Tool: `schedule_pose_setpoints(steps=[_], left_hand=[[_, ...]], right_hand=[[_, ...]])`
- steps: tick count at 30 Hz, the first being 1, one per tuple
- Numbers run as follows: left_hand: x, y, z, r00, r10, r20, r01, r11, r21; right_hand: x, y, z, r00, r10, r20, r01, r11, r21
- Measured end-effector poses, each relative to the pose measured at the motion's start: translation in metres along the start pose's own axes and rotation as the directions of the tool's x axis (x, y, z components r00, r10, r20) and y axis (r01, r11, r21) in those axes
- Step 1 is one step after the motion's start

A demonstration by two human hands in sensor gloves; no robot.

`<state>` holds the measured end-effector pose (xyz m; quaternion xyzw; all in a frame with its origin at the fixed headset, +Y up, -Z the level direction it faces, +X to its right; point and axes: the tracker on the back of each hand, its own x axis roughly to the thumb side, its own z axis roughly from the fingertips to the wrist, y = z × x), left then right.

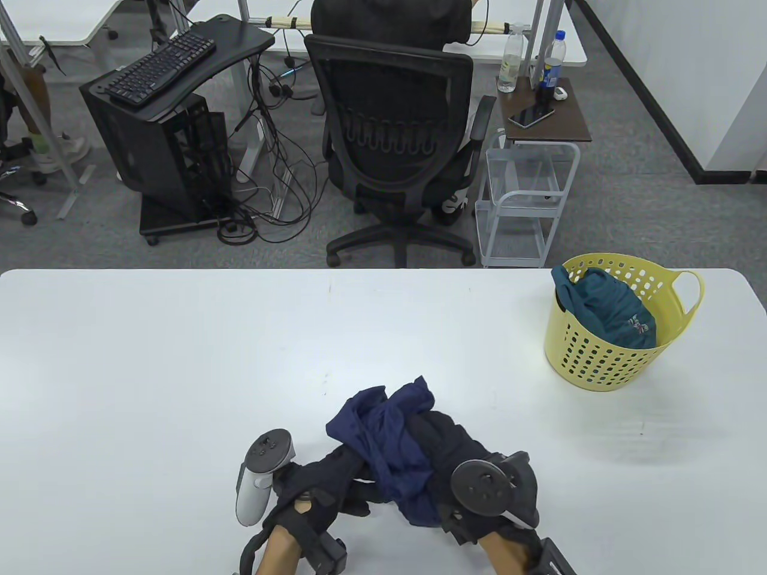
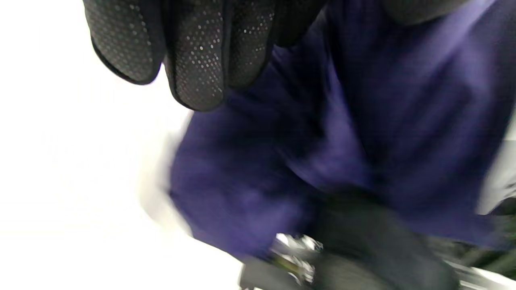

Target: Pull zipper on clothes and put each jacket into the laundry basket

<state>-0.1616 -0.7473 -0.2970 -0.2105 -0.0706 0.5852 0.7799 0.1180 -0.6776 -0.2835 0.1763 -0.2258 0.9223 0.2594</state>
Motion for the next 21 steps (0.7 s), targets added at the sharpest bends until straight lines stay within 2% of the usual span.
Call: schedule_pose_setpoints(steps=[3,6,8,10,13,16,18,19,20,21], left_hand=[[0.004,0.016,0.007,0.977,-0.213,-0.026,0.214,0.957,0.197],[0.008,0.032,0.016,0.917,-0.381,-0.117,0.395,0.828,0.398],[0.009,0.039,0.020,0.868,-0.465,-0.172,0.489,0.746,0.452],[0.008,0.045,0.022,0.836,-0.503,-0.221,0.542,0.687,0.484],[0.004,0.047,0.020,0.832,-0.496,-0.248,0.550,0.684,0.480],[0.000,0.046,0.015,0.836,-0.485,-0.255,0.547,0.707,0.448],[-0.001,0.045,0.013,0.829,-0.491,-0.268,0.559,0.705,0.437],[-0.002,0.045,0.012,0.823,-0.497,-0.275,0.568,0.702,0.430],[-0.003,0.045,0.012,0.821,-0.500,-0.278,0.571,0.701,0.427],[-0.004,0.046,0.012,0.821,-0.499,-0.279,0.571,0.702,0.426]], right_hand=[[-0.007,-0.034,-0.012,0.997,0.056,-0.044,-0.061,0.989,-0.136],[-0.023,-0.082,-0.032,0.983,0.145,-0.115,-0.172,0.943,-0.284],[-0.037,-0.113,-0.048,0.956,0.232,-0.177,-0.281,0.897,-0.341],[-0.055,-0.142,-0.067,0.908,0.333,-0.255,-0.408,0.843,-0.351],[-0.089,-0.171,-0.097,0.823,0.429,-0.373,-0.546,0.779,-0.307],[-0.129,-0.176,-0.122,0.734,0.478,-0.482,-0.626,0.751,-0.210],[-0.162,-0.161,-0.133,0.660,0.514,-0.548,-0.644,0.763,-0.060],[-0.187,-0.144,-0.136,0.634,0.533,-0.560,-0.594,0.800,0.089],[-0.203,-0.132,-0.136,0.616,0.558,-0.556,-0.552,0.809,0.201],[-0.223,-0.118,-0.134,0.607,0.593,-0.529,-0.448,0.805,0.388]])
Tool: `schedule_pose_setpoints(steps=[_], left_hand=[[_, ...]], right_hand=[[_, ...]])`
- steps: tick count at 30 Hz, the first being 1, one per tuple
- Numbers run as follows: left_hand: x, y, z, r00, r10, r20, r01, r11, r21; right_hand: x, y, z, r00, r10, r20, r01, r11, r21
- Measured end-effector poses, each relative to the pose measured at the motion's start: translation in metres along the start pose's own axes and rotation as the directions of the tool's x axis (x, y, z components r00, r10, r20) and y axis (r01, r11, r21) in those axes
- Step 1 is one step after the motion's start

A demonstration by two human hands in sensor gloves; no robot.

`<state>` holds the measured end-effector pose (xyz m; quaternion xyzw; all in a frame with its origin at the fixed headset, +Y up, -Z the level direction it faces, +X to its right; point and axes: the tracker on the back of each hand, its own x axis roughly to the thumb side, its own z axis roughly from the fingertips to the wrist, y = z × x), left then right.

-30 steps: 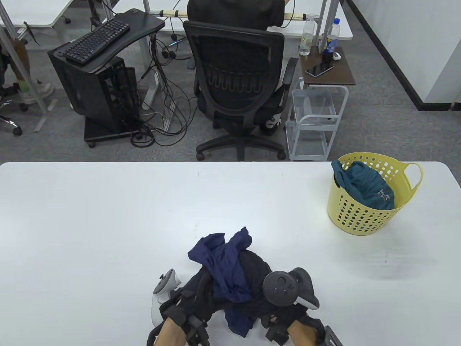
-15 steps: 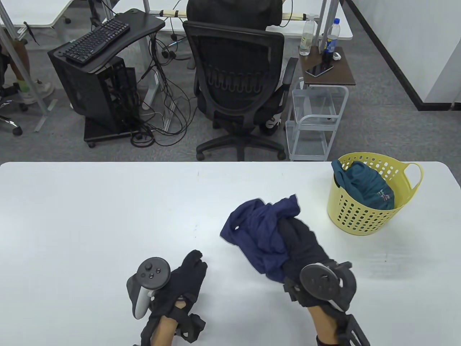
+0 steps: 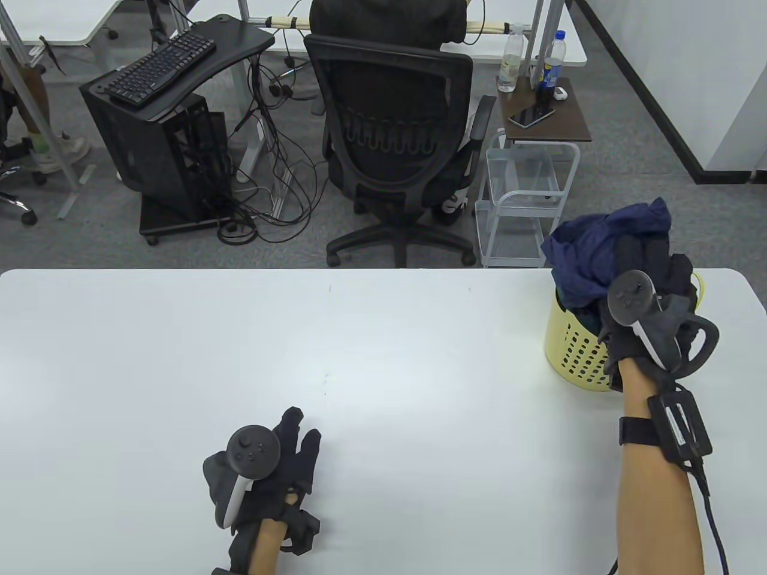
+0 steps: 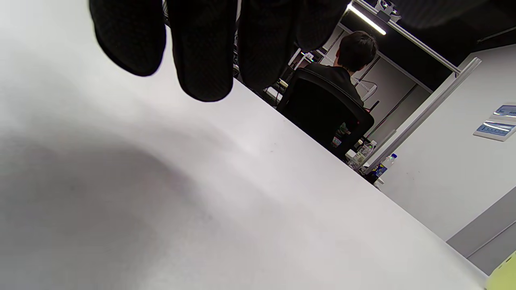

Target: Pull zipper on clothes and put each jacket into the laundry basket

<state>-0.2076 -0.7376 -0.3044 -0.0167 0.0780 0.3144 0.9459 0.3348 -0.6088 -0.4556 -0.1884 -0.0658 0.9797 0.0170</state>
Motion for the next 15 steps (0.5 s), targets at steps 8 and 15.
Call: schedule_pose_setpoints(steps=[8,15], left_hand=[[-0.001,0.002,0.000,1.000,-0.019,0.004,0.019,1.000,0.004],[0.008,0.004,0.002,0.987,-0.160,0.029,0.158,0.986,0.062]], right_hand=[[-0.016,0.030,0.002,0.967,-0.247,-0.059,0.252,0.962,0.108],[0.010,-0.026,0.071,0.965,-0.216,0.145,0.236,0.962,-0.139]])
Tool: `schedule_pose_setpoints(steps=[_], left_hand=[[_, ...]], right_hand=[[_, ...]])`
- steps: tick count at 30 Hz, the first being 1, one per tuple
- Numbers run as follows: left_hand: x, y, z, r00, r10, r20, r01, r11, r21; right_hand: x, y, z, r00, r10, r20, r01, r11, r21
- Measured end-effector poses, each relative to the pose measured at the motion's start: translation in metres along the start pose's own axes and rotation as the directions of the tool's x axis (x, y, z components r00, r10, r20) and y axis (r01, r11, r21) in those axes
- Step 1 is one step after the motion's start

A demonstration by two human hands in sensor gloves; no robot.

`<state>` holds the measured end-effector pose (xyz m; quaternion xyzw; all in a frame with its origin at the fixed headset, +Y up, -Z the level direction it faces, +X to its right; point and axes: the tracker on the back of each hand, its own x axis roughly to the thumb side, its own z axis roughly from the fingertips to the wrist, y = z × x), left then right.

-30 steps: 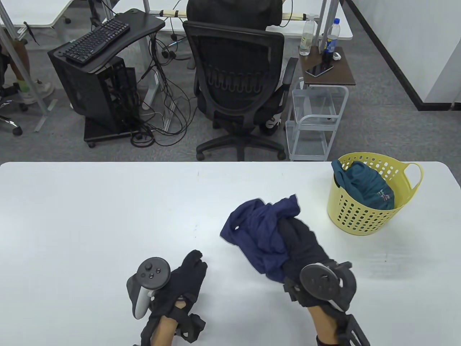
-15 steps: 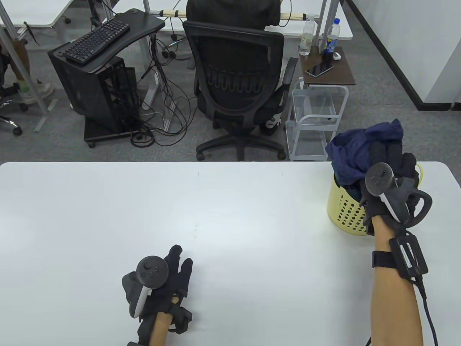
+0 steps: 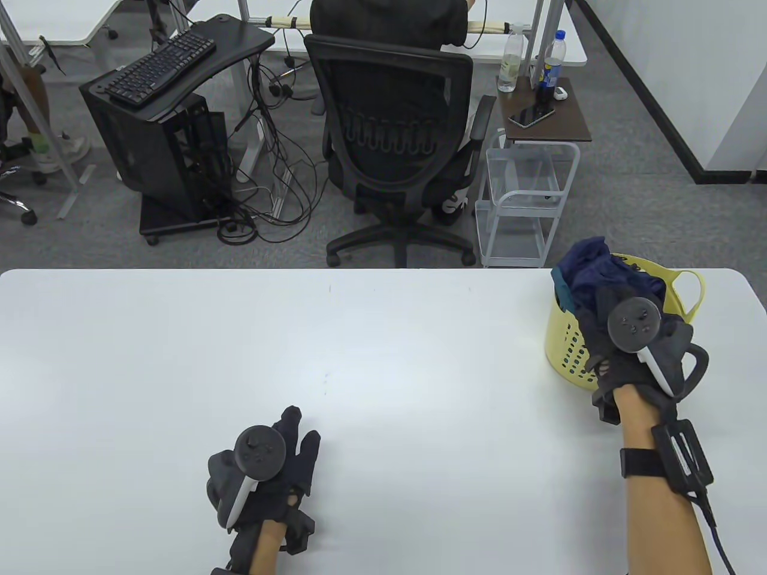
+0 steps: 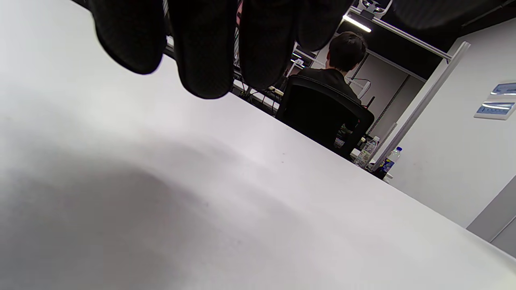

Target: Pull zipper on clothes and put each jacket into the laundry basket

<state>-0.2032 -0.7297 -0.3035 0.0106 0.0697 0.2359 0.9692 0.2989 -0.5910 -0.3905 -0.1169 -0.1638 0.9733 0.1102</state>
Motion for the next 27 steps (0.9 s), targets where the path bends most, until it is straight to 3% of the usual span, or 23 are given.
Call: schedule_pose_setpoints(steps=[6,8,12,18,27], left_hand=[[0.008,0.001,0.002,0.999,-0.047,0.021,0.046,0.999,0.027],[0.011,0.000,0.004,0.996,-0.068,0.053,0.064,0.996,0.057],[0.020,-0.003,0.005,0.990,-0.119,0.079,0.114,0.991,0.070],[0.028,-0.008,0.005,0.979,-0.165,0.119,0.156,0.985,0.078],[0.034,-0.013,0.004,0.977,-0.169,0.132,0.160,0.984,0.079]], right_hand=[[0.047,-0.018,0.074,0.975,-0.108,0.193,0.106,0.994,0.018],[0.060,-0.011,0.098,0.960,-0.148,0.238,0.142,0.989,0.046],[0.081,0.031,0.136,0.938,-0.193,0.288,0.153,0.976,0.158],[0.096,0.088,0.152,0.926,-0.197,0.321,0.139,0.971,0.194],[0.094,0.112,0.165,0.923,-0.160,0.351,0.074,0.967,0.245]])
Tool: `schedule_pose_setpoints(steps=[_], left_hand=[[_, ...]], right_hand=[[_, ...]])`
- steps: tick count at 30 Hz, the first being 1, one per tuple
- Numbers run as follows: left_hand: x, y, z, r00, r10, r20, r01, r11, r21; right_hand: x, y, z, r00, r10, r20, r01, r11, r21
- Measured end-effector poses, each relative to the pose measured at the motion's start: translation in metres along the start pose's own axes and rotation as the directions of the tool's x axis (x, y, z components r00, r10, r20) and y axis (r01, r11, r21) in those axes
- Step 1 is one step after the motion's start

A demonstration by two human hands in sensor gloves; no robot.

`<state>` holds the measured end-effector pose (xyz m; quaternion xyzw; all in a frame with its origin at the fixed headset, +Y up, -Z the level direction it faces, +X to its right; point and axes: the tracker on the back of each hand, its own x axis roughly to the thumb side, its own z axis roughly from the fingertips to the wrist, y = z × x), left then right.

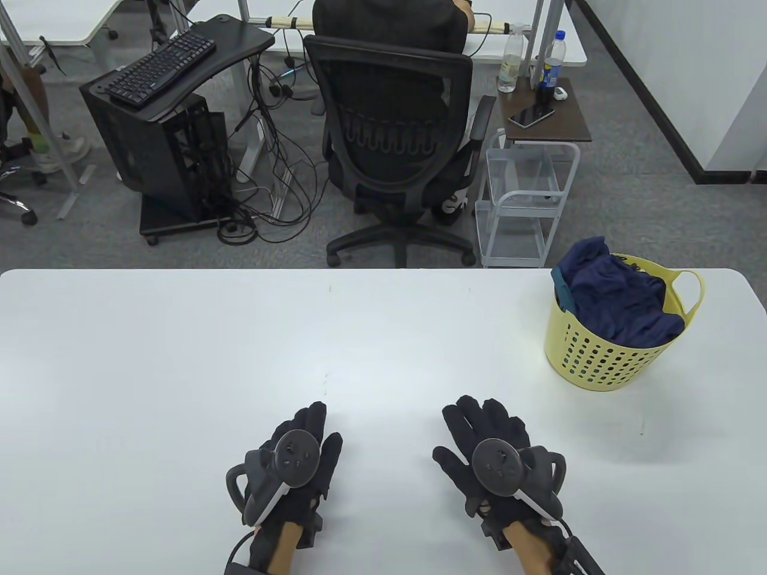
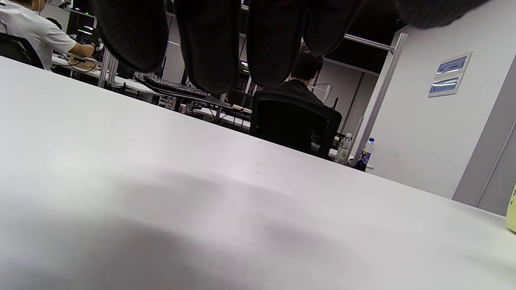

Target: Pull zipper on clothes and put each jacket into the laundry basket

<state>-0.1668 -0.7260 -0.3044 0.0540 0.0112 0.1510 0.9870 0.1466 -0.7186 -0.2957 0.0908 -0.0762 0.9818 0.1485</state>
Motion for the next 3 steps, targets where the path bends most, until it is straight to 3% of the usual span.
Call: schedule_pose_setpoints(steps=[3], left_hand=[[0.0026,-0.0009,0.0017,1.000,-0.003,0.010,0.003,1.000,0.002]], right_hand=[[-0.0002,0.0048,0.0031,1.000,0.005,0.004,-0.005,1.000,0.018]])
